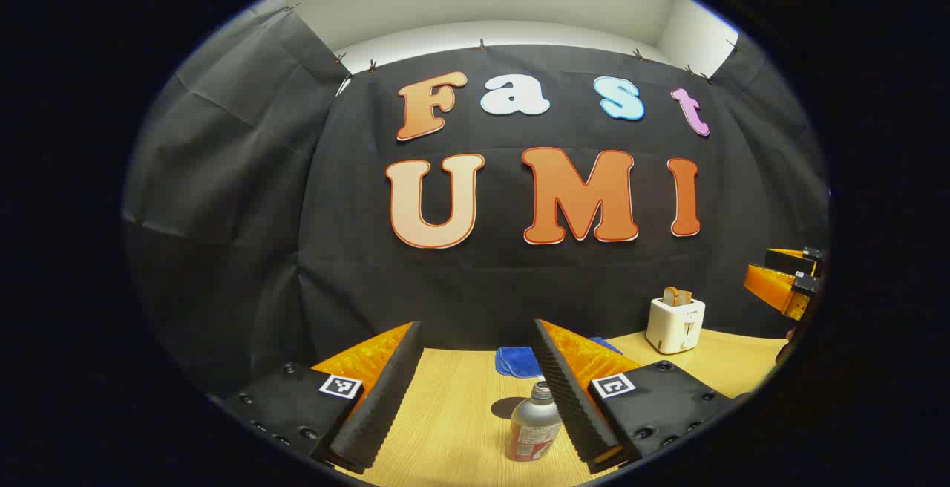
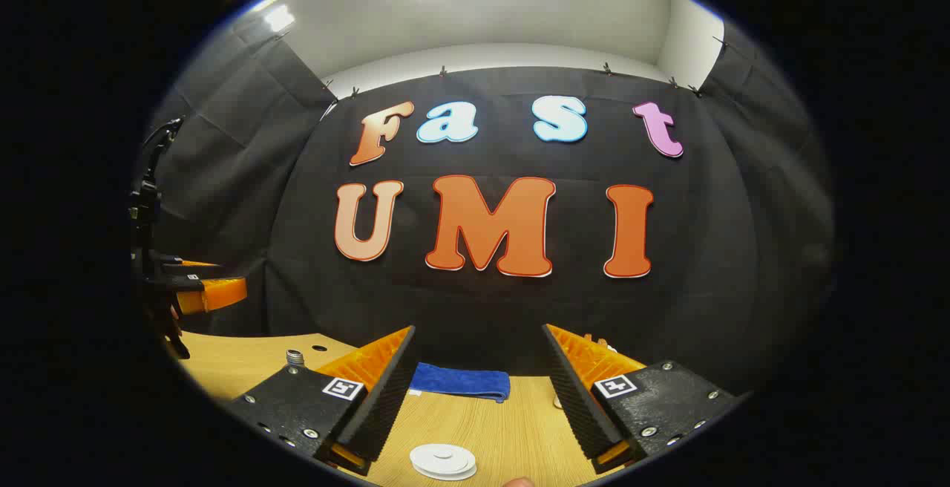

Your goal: Open the teacup lid with one hand, grasp the water bottle and pour water into the teacup with the other hand; after pouring, place the water bottle on the coaster and then close the teacup lid.

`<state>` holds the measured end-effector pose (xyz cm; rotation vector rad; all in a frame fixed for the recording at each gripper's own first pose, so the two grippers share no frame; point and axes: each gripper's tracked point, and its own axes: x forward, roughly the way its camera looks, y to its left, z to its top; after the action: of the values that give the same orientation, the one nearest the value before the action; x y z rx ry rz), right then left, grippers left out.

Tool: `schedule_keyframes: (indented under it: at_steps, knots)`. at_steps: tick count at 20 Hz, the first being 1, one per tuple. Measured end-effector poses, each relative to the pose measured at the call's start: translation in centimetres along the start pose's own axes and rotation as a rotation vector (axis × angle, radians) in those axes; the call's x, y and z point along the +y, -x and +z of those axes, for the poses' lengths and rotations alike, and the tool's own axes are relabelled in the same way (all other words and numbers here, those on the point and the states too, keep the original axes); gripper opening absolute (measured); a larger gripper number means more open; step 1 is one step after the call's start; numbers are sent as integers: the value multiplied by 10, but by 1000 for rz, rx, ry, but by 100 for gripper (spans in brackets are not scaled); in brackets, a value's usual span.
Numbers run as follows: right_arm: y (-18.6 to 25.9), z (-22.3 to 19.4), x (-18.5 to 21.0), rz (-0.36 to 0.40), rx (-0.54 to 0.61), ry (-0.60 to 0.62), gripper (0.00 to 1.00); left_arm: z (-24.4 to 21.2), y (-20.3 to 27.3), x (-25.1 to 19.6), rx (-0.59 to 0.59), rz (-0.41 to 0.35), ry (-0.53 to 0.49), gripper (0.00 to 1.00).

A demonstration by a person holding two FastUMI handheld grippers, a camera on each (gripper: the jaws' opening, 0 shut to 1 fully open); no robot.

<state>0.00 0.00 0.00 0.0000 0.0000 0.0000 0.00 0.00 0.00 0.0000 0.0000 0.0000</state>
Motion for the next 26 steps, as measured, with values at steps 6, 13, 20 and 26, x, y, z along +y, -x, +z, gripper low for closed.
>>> schedule_keyframes:
  at_steps: [6,13,20,26]
  knots:
    - [1,-4,3,9,7,4,97,-3,0,-2,6,-1,8,95]
    - [-1,-8,-2,4,21,-16,97,-3,-1,-3,7,1,4,95]
    - [-2,-12,-5,6,34,-10,97,-6,-1,-7,16,-4,6,95]
    - [-1,-13,-5,9,42,-11,97,-5,-1,-13,14,-13,-1,95]
